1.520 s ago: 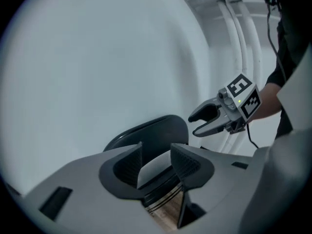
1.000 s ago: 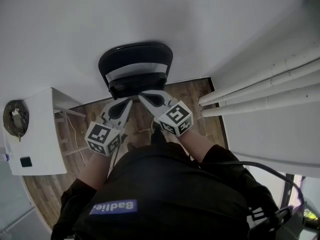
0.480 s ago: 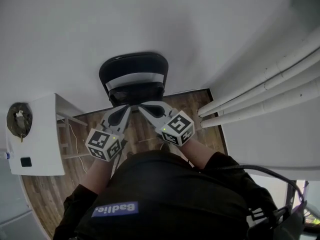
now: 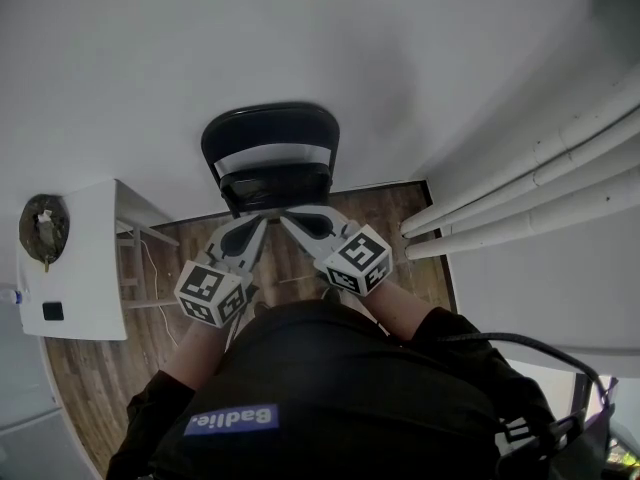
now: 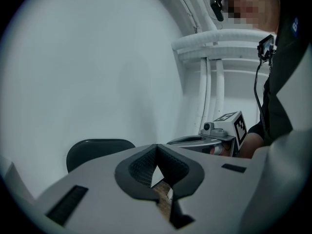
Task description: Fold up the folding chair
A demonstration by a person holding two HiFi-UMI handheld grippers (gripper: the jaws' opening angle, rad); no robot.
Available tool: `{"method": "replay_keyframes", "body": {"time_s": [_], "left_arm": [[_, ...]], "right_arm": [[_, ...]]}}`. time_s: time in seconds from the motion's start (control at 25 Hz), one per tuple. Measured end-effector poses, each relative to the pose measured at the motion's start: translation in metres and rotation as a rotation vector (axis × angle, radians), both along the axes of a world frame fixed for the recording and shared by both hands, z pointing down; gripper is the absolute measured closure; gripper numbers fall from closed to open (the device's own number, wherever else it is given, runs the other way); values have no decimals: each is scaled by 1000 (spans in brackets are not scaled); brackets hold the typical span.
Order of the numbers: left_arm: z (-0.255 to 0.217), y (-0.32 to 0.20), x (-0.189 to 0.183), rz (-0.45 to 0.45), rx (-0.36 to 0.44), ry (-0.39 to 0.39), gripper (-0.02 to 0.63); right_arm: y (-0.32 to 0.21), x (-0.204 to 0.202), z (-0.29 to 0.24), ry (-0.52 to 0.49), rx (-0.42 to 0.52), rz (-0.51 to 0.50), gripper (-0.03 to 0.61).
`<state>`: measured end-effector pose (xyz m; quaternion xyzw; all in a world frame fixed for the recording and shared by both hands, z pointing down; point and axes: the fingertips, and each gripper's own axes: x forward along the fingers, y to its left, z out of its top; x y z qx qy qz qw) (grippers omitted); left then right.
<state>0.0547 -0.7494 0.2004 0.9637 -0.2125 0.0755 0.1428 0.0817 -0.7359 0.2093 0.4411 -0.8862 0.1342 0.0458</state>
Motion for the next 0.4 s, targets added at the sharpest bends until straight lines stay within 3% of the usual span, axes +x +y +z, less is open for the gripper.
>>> {"method": "replay_keyframes", "body": {"time_s": [0.4], "left_arm": [[1,3,-2,-15,-2,-13,609]], "right_arm": [[1,-2,0,3,-7,-23,577]]}}
